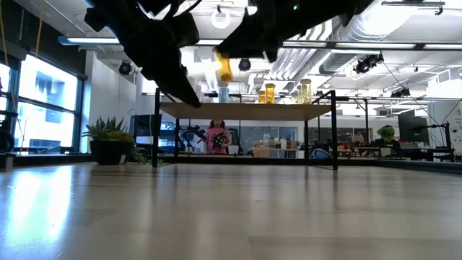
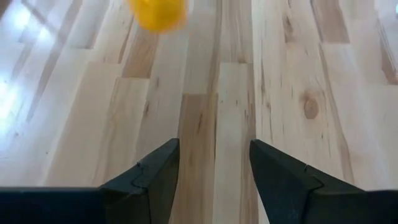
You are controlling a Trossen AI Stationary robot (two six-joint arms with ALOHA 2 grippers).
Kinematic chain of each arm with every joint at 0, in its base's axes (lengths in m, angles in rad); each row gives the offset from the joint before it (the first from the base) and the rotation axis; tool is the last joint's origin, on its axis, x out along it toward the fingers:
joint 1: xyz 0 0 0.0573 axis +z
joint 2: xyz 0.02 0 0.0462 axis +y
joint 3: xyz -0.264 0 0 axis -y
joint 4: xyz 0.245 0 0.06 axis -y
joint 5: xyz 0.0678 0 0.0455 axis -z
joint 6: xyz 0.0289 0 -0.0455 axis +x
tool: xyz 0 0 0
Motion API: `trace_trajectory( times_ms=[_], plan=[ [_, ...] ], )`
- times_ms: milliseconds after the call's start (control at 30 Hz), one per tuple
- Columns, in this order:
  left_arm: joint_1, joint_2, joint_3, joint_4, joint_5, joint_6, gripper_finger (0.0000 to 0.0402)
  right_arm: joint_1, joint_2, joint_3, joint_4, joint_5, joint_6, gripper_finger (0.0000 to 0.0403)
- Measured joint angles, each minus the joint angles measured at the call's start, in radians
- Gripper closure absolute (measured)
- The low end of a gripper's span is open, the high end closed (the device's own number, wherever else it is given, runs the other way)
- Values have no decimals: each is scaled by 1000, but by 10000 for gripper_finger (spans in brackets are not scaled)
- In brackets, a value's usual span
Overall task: Pick and place medicine bottles onto shelf by color
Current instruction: Put the orange pill bottle on the shelf aligned with the orange pill bottles
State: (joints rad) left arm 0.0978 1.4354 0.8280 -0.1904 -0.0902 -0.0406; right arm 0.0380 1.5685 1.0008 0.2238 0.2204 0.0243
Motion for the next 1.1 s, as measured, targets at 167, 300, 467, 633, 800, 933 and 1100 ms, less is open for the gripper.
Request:
trace_trajectory(
  times_ms=[167, 300, 467, 633, 800, 933, 1100],
  plan=[
    [0, 1, 0, -1, 0, 0, 216, 0, -89, 0, -27, 88, -63, 309],
    [0, 1, 0, -9, 0, 0, 216, 0, -160, 0, -47, 183, -116, 309],
    [0, 1, 0, -15, 0, 0, 216, -1, -236, 0, -105, 283, -200, 309],
    [0, 1, 0, -15, 0, 0, 216, -19, -274, -1, -199, 353, -202, 309],
    [0, 2, 0, -15, 0, -7, 216, -67, -249, -2, -322, 363, -77, 309],
    [0, 2, -1, -16, 0, -8, 216, -80, -223, -3, -362, 379, -22, 309],
    [0, 2, -1, -25, 0, -8, 216, -65, -212, -9, -392, 382, 32, 309]
  ],
)
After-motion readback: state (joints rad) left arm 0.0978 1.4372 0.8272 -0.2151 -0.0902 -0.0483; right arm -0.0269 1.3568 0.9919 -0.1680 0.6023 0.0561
